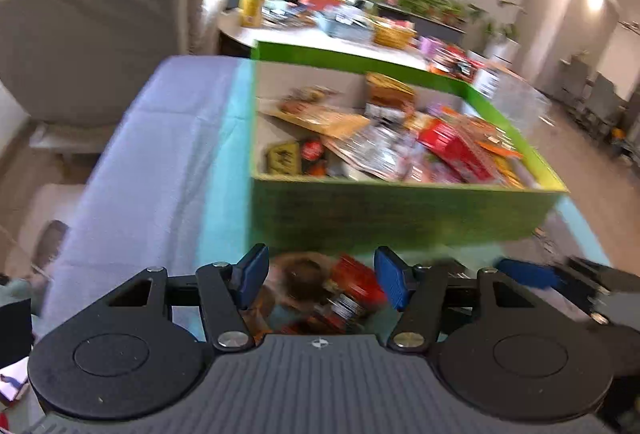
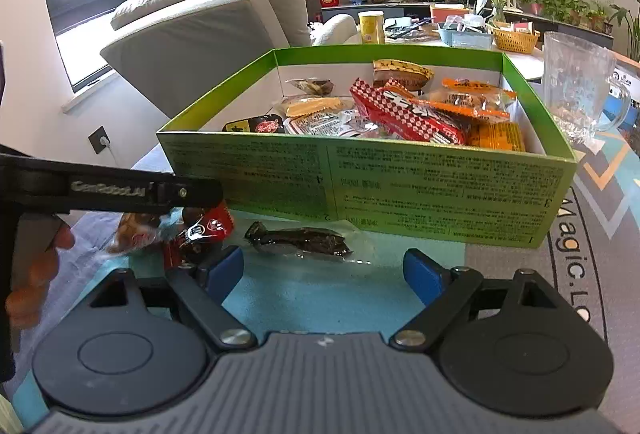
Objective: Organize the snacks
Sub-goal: 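Move both tools back to the remaining snacks beside the box, then grasp the red candy packet with the left tool while the right tool grasps the dark fish snack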
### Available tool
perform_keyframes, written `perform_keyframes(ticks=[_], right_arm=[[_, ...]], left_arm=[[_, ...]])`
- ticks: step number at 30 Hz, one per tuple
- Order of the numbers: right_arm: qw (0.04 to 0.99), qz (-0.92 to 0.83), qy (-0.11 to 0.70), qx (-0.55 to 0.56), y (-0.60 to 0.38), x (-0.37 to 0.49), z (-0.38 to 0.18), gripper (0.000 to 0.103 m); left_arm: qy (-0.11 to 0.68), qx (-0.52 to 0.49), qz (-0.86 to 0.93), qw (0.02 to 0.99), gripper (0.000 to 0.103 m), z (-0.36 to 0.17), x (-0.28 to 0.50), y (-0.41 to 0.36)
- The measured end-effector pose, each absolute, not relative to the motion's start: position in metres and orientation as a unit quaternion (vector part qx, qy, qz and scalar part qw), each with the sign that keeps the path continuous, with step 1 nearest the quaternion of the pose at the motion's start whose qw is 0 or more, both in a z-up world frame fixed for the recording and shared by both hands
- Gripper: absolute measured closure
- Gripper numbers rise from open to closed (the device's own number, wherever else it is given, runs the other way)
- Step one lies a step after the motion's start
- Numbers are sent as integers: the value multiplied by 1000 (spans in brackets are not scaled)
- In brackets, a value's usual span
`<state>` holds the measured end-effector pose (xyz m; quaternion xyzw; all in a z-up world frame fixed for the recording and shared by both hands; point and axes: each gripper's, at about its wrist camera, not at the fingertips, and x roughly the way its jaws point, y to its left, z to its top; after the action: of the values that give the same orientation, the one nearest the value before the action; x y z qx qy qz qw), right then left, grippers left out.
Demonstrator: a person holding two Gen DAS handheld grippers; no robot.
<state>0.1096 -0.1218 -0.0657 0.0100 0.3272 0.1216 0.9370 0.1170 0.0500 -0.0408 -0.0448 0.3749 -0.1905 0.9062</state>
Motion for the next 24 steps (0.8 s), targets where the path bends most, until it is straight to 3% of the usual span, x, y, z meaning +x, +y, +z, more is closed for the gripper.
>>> perform_keyframes(ticks=[24], right_arm=[[940, 112, 322, -25, -123, 104, -69, 50]], left_arm=[[406, -8, -218, 888, 48, -46, 107, 43]])
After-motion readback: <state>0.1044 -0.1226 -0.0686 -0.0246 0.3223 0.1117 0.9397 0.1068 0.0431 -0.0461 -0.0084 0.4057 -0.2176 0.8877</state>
